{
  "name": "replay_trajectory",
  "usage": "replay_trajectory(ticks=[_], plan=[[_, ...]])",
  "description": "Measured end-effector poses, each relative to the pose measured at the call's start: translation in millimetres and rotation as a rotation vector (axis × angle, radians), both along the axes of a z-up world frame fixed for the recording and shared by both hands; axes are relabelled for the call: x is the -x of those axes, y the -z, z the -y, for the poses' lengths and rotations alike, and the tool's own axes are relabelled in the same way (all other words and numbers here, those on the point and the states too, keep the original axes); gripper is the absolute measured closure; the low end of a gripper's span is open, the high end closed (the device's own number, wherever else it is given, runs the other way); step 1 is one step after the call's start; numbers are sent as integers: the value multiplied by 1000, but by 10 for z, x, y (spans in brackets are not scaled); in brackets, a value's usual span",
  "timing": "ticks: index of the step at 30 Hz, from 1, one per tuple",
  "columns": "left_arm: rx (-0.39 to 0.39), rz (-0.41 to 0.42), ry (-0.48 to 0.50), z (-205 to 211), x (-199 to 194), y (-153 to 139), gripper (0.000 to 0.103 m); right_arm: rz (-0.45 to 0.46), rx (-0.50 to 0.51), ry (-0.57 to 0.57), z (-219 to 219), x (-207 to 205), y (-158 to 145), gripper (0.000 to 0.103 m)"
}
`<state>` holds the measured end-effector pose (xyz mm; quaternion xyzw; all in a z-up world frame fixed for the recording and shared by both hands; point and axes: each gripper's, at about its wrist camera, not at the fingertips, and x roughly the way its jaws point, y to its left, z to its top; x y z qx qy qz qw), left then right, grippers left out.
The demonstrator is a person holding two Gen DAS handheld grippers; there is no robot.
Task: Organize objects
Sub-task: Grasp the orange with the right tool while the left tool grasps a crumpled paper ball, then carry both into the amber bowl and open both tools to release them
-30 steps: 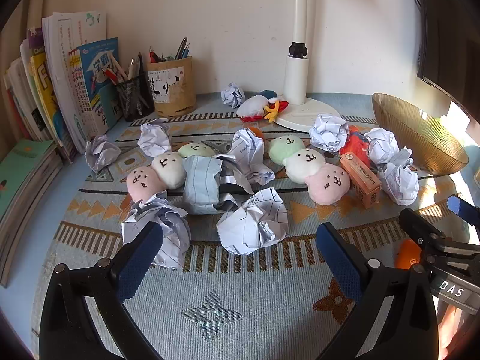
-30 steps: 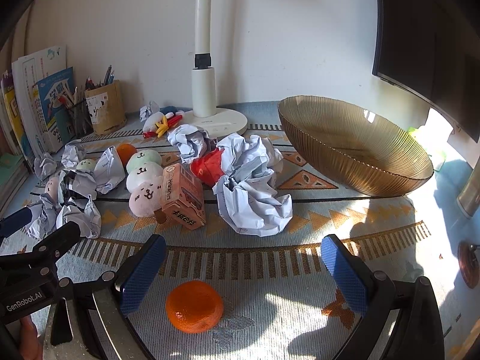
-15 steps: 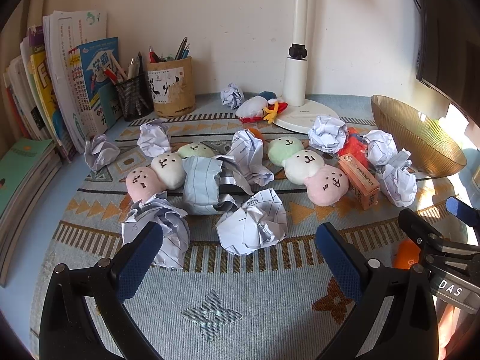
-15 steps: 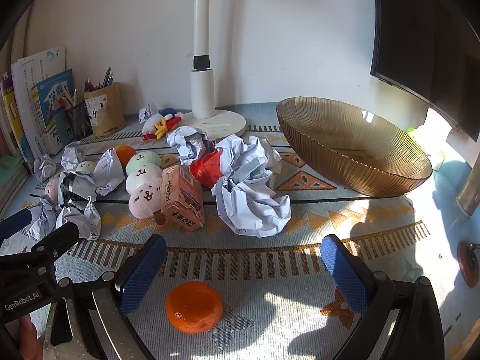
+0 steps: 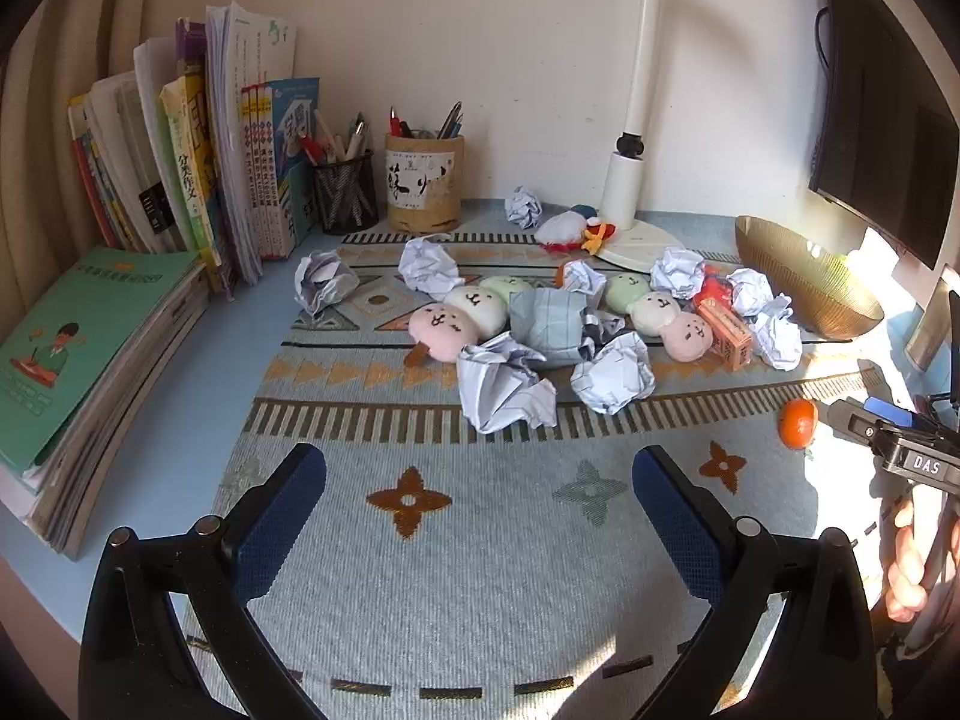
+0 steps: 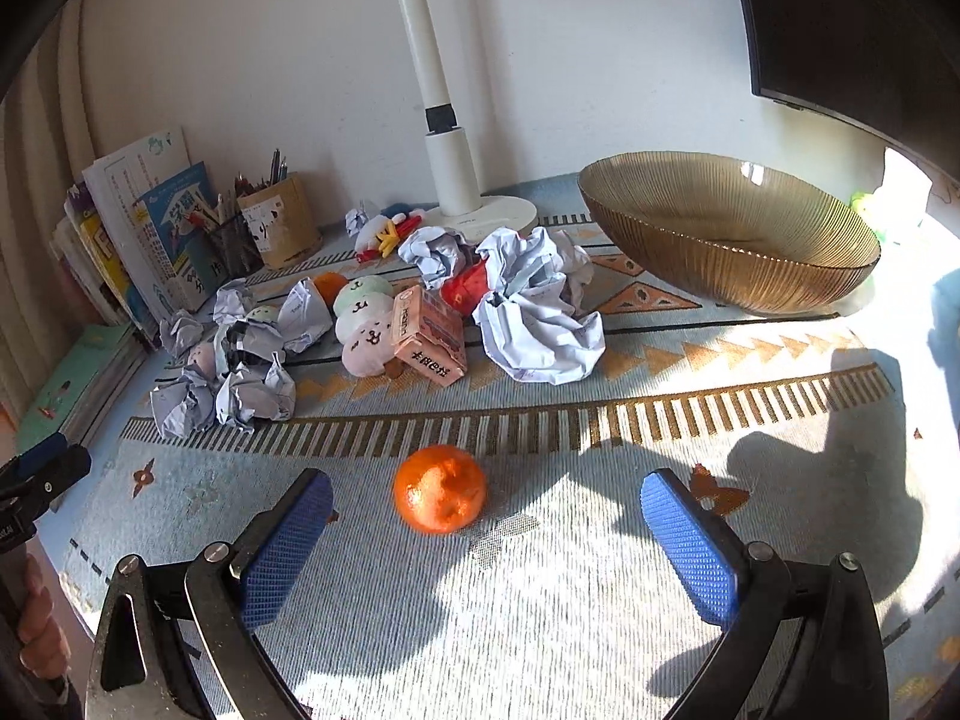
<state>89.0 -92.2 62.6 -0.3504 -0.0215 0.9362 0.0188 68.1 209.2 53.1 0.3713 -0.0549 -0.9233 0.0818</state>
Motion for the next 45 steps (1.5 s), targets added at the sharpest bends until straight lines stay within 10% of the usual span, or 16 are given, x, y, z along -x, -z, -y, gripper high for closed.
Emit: replay_trajectory(ticks=[14,18,21,29,36,45], plan=[[-55,200,5,-128,916,393,2,102,-28,-62,188,125,152,22],[-56,228,11,-200,1041,479,22,118,-12,-64,195,238,154,28],[-66,240,5,-192,1048,500,56,161,-41,-70,232,352,229,66],[-29,103,19,-270,741,-35,57,76,1,-54,-74,279,-142,67],[-81,-47,332,-1613,1144,-884,57,-43,5,189,-1086,608,-819,66],[-131,45,548,-3260,1959,-634,56,69,53,292,-1895,1130,-678,66]])
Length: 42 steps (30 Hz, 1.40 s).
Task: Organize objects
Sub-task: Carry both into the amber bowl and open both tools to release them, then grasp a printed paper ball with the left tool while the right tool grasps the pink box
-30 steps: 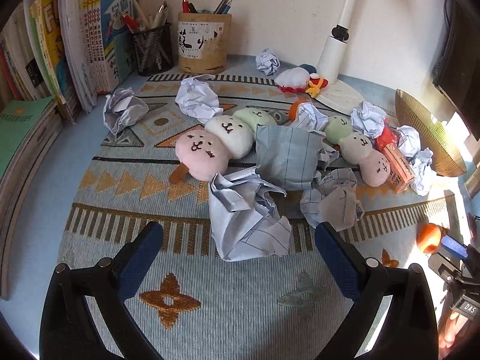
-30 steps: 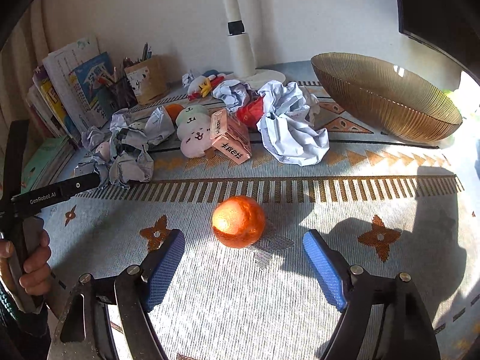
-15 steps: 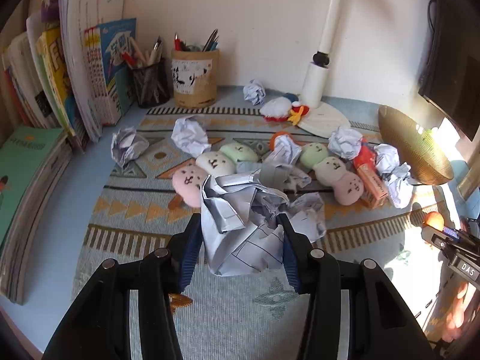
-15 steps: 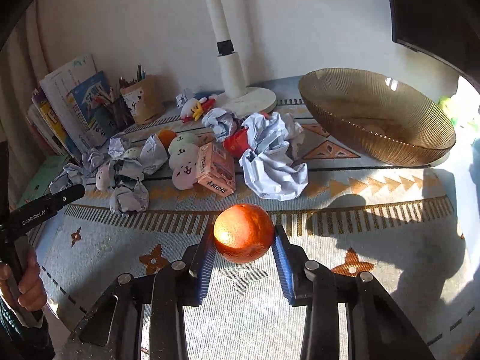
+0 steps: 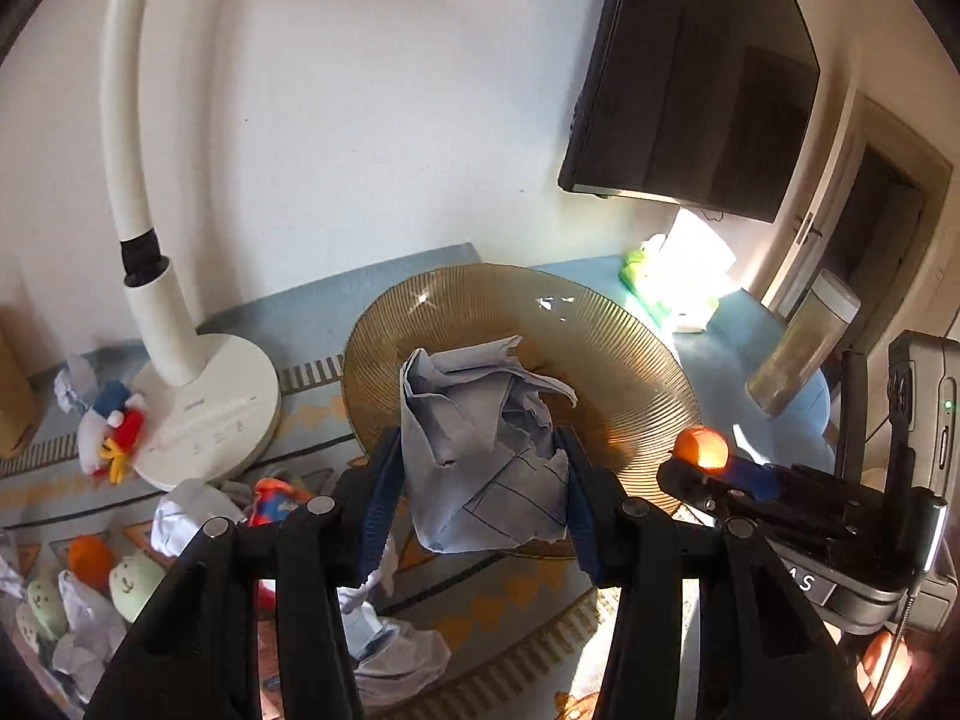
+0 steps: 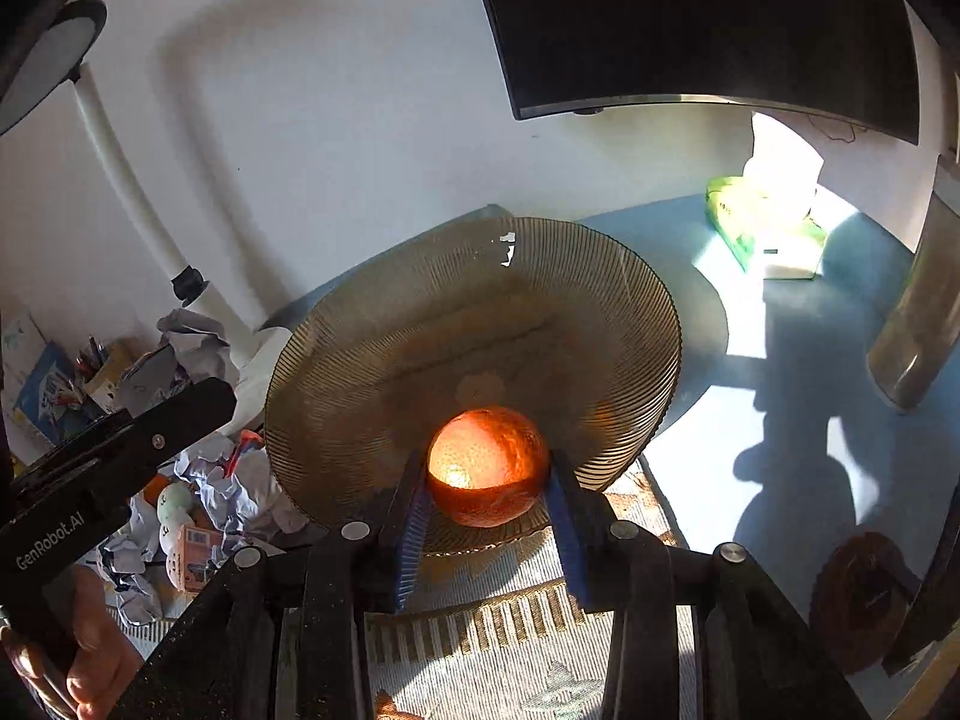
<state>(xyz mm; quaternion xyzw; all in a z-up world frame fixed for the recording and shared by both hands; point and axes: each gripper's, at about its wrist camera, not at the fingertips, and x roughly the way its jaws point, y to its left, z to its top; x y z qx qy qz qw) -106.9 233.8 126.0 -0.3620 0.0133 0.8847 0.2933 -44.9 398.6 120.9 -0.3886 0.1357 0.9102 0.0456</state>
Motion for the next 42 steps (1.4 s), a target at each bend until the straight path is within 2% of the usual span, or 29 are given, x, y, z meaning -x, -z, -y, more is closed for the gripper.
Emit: replay_trajectory(ticks=[2,3,4,5,6,10,12,14,17,21,25,28,32,34,39,42], plan=[[7,-8,13,-153,25,43,53,-5,-7,-3,-53,61,15,66],[17,-12,17,-207,48,73,48,-8,-5,-7,-53,92,31,65],[31,-9,19,-243,70,96,32,-14,-2,-10,-70,103,42,59],[44,-6,11,-251,83,118,21,-20,-7,-4,-83,100,46,47],[42,-7,-2,-196,77,125,11,-28,-17,9,-95,78,43,43],[-12,-5,-30,111,23,52,10,-88,-79,17,-120,-73,-120,39],[-34,-12,-46,328,-64,-10,9,-121,-117,-2,-71,-96,-253,33],[-40,-30,-76,575,-191,-61,7,-158,-173,-29,28,-61,-362,10],[-51,-31,-133,991,-409,-78,4,-221,-260,-30,230,77,-398,9],[-52,-14,-230,1548,-691,-7,4,-261,-387,2,519,391,-204,9],[-3,3,-331,1979,-895,136,4,-234,-499,62,717,735,18,9],[45,16,-386,2209,-990,252,4,-180,-556,84,763,929,163,9],[42,50,-435,2472,-1079,383,4,-134,-584,90,737,988,256,9],[32,63,-458,2592,-1114,427,4,-127,-580,132,643,910,220,9],[32,58,-482,2789,-1280,482,4,-63,-480,172,334,455,218,9],[44,66,-487,2893,-1355,547,4,-38,-456,214,227,128,241,9]])
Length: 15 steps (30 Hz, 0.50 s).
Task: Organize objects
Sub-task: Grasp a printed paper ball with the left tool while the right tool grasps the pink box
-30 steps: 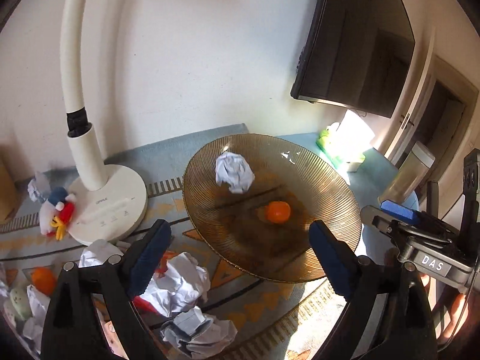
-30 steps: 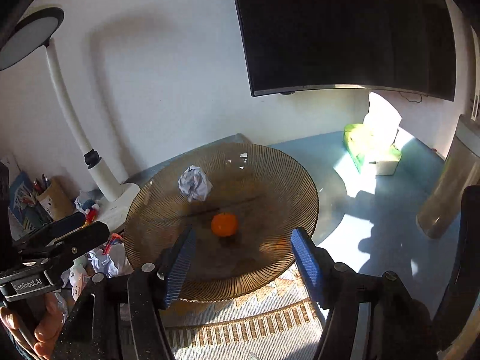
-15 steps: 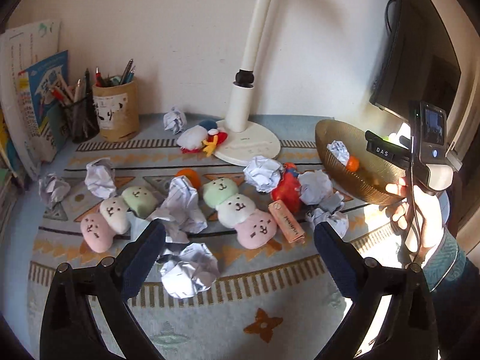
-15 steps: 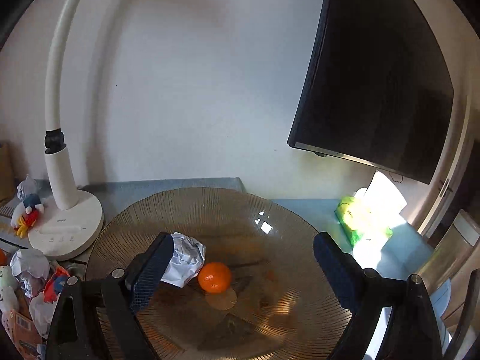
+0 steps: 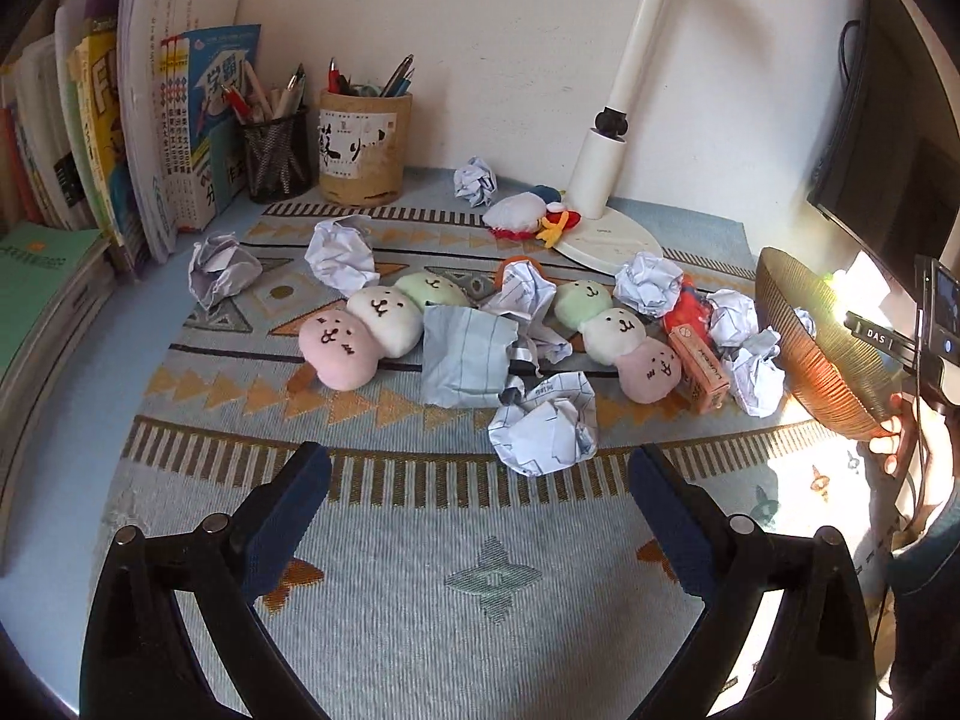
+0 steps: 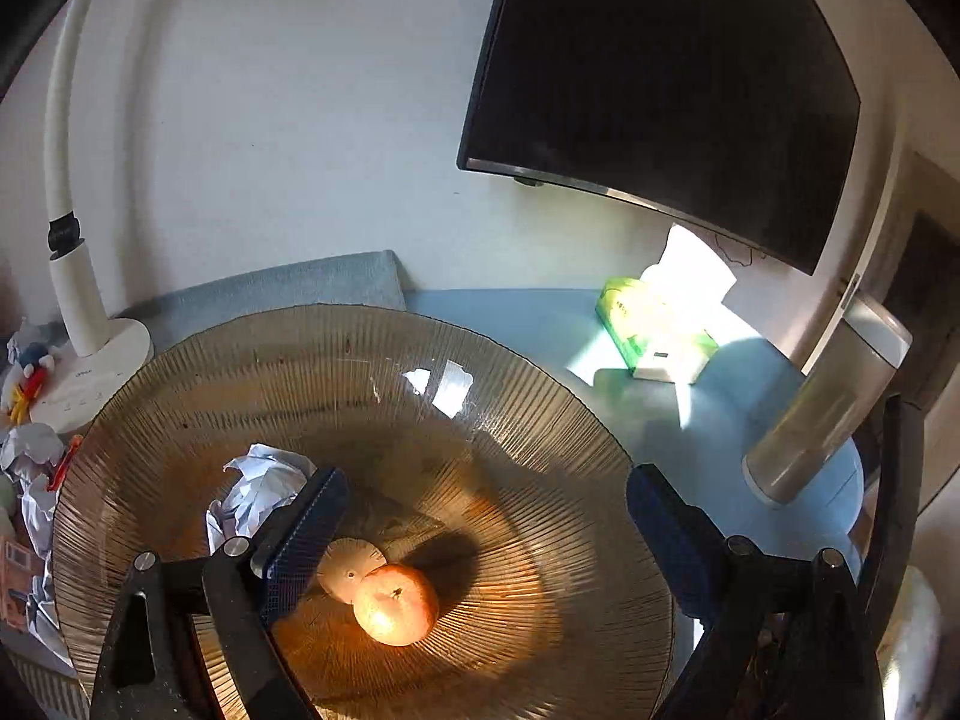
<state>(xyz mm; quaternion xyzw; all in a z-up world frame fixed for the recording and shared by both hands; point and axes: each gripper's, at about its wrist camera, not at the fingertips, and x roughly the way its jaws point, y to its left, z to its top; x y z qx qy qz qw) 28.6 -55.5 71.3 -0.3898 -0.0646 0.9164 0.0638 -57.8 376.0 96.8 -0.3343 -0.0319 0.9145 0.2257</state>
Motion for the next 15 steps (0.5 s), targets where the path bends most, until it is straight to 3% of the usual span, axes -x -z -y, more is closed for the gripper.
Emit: replay_trajectory(ticks=[5,12,15], plan=[[-19,27,7,44,-28,104,4,-45,18,91,-75,-296,-44,9],[-41,37,50,-84,18,134,4,-21,-62,109,-66,124,-55,9],[-57,43,60,-125,47,139,4,-4,-48,89,-84,147,-43,9]])
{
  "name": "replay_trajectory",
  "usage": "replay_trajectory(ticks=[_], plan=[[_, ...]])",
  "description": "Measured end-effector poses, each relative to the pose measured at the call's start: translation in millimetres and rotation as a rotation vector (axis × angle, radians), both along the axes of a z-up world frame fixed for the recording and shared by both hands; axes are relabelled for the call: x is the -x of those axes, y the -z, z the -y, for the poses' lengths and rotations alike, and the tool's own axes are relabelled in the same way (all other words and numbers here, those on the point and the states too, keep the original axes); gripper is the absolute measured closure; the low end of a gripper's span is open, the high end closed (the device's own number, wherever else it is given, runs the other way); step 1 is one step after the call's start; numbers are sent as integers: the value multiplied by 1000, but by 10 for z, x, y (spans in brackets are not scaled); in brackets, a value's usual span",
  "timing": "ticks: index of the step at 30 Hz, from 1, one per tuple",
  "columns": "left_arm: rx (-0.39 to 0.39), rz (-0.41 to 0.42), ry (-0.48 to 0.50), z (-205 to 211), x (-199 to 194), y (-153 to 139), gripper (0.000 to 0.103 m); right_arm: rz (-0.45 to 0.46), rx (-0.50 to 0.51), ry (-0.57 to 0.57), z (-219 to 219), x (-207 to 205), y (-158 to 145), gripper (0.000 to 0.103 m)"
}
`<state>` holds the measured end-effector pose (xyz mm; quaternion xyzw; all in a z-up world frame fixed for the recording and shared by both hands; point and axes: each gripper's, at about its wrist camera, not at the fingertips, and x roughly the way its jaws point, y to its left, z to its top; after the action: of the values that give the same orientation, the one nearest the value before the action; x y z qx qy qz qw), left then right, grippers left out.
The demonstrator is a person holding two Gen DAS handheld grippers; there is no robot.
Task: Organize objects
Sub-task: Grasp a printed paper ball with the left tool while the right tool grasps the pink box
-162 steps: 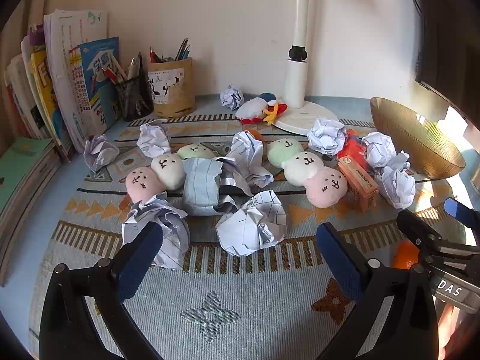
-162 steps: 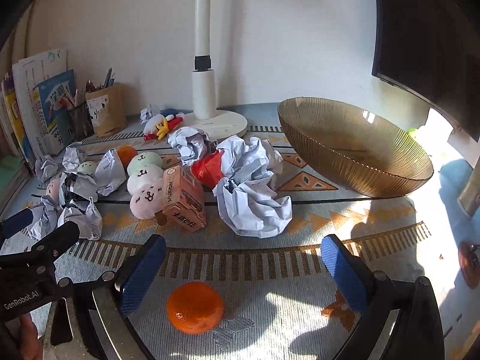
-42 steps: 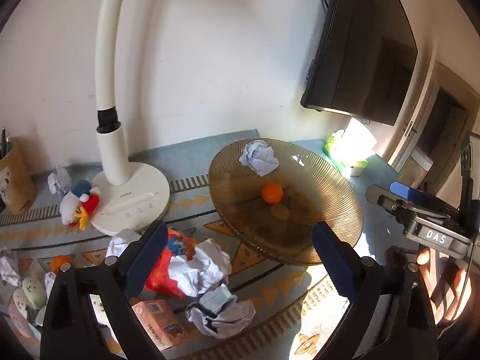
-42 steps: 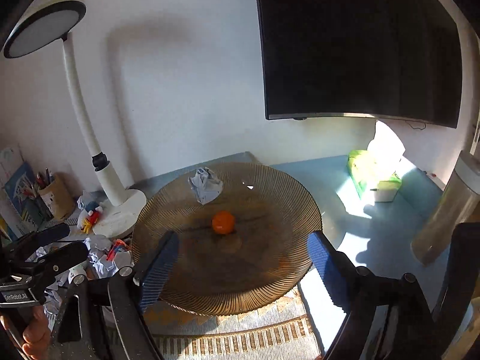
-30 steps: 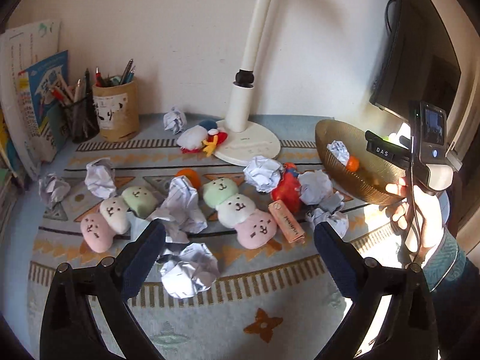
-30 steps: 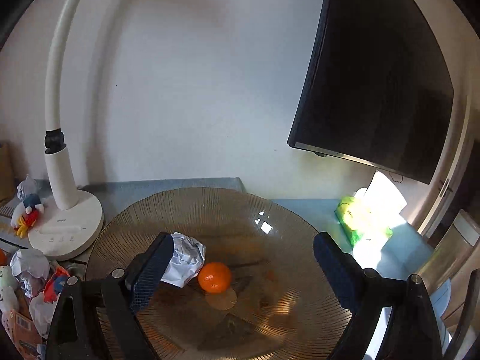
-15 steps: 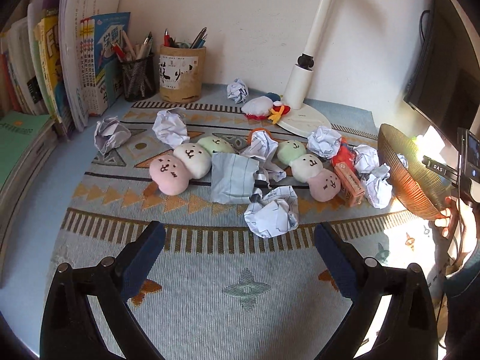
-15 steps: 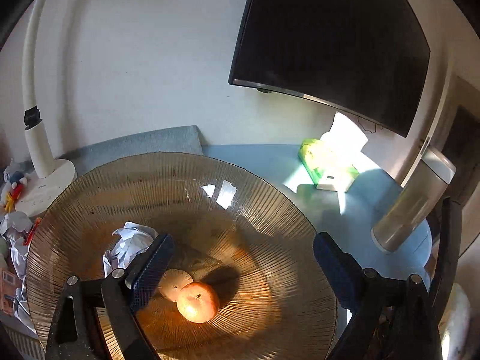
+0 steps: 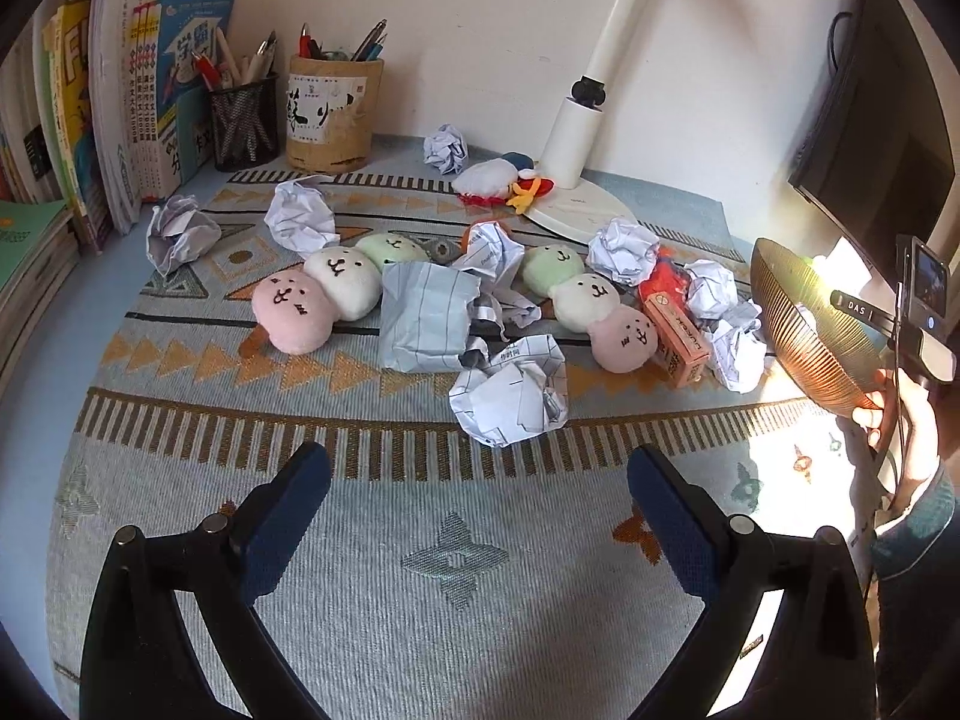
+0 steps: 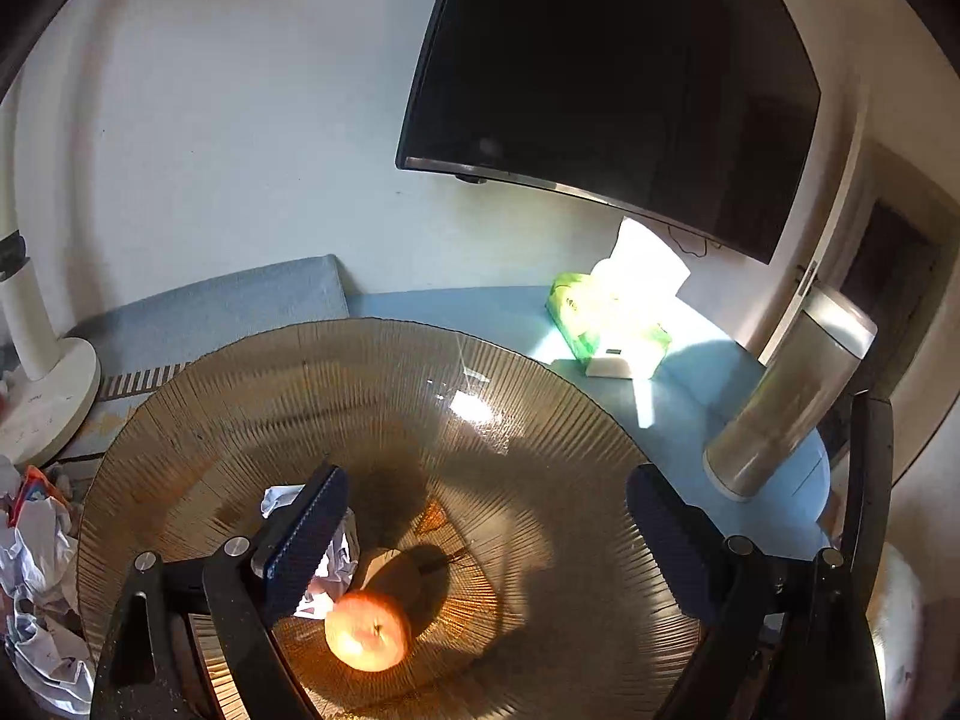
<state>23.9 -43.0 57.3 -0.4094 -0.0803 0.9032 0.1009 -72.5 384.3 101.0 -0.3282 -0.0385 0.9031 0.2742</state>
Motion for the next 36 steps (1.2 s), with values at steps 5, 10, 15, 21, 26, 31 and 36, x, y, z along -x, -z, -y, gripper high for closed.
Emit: replay_trajectory(ticks=[5,10,15,21,26,31,36], plan=[[-5,15,16,-118,111,15,4,-133,-1,-54,116,-407,-344,9],[21,15,-12,-235,254,26,4,-170,252,-334,660,-995,-564,9],[50,26,-25,-298,310,84,4,-65,431,-525,1414,-1166,-131,9],[21,63,-78,-187,437,174,4,66,423,-622,1848,-819,310,27],[-9,76,-77,-203,522,236,6,112,378,-652,2087,-519,392,35],[0,93,-52,-291,573,285,18,110,318,-667,2248,-408,419,38],[7,87,-43,-310,561,284,45,173,287,-671,2364,-315,593,68]])
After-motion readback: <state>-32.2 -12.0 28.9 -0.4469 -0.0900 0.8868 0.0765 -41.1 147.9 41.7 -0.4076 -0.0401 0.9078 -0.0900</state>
